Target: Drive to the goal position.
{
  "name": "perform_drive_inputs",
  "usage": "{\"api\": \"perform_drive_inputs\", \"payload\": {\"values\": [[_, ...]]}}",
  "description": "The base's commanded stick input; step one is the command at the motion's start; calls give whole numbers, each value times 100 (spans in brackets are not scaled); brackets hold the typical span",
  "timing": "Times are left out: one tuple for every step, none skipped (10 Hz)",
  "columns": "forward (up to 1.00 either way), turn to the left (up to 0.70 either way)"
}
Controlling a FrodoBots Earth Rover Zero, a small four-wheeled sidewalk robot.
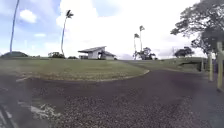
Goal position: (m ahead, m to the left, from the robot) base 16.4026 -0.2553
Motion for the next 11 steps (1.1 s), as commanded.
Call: {"api": "perform_drive_inputs", "payload": {"values": [[0, -68], [0, -70], [1, -70], [3, -70], [2, -70], [0, -59], [1, 0], [3, 0], [0, 0], [0, 0], [0, 0]]}}
